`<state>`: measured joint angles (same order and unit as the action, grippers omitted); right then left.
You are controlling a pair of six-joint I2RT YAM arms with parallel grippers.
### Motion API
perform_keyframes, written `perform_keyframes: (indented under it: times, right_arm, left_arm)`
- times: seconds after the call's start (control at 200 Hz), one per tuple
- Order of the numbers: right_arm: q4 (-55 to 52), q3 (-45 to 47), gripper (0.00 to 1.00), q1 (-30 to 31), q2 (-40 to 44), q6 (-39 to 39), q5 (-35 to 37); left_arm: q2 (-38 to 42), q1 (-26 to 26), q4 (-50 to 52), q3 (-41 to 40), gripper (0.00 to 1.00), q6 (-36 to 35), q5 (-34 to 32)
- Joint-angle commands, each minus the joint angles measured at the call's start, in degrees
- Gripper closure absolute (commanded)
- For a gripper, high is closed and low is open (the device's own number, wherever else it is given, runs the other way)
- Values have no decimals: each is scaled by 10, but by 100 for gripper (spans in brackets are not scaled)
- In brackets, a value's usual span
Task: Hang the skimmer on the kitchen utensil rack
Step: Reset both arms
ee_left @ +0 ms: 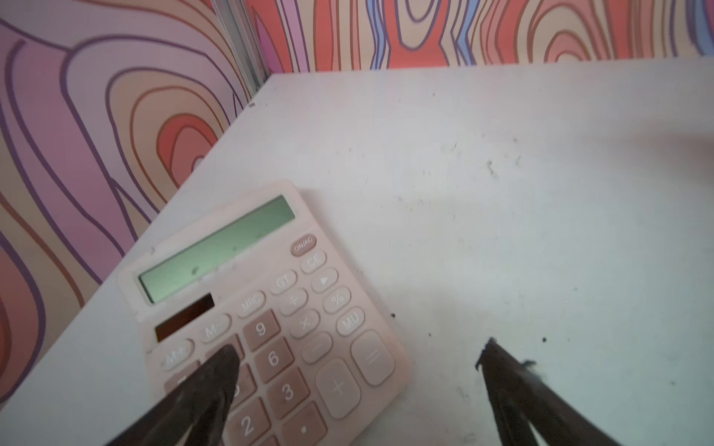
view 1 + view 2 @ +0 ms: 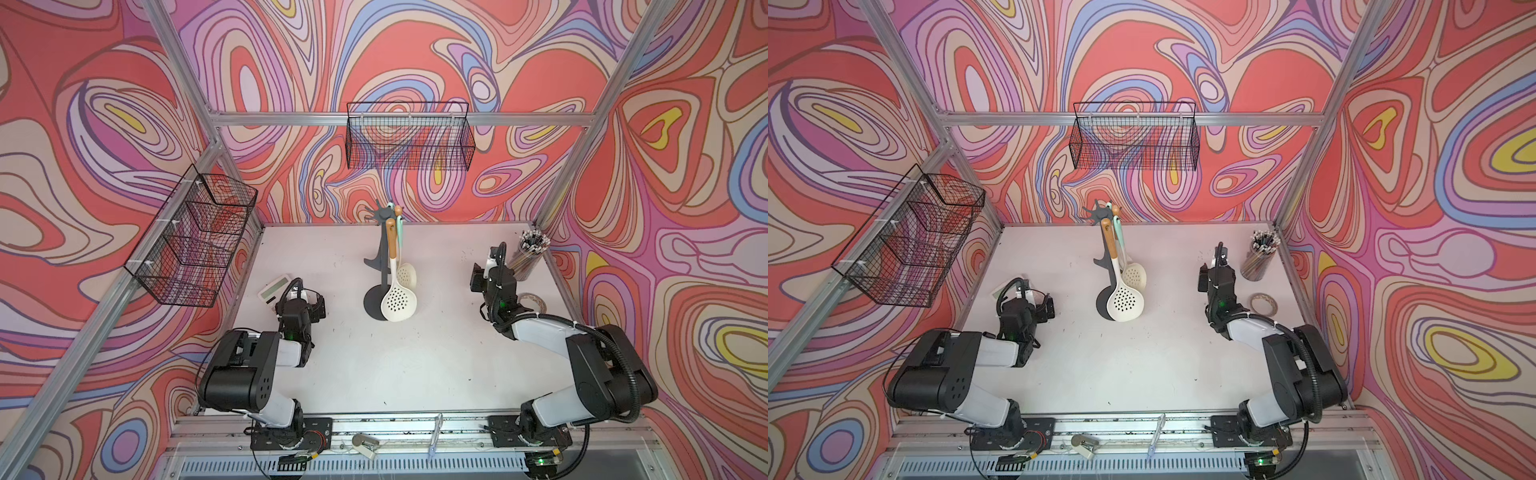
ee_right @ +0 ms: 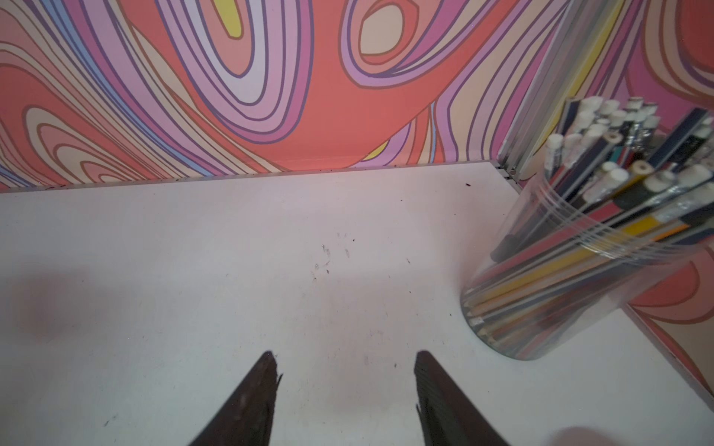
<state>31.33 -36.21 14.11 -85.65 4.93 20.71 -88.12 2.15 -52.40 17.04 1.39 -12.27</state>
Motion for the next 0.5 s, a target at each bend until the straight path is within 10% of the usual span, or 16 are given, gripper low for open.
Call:
perform_keyframes:
  times: [0.0, 0.496]
  right_arm:
    - [32, 22, 41, -20, 2, -20, 28]
    - [221, 103, 38, -109, -65, -19, -71]
  left_arm:
    - [-11, -4, -29, 31, 0, 8, 15]
    - [0, -5, 5, 40, 0, 11, 21]
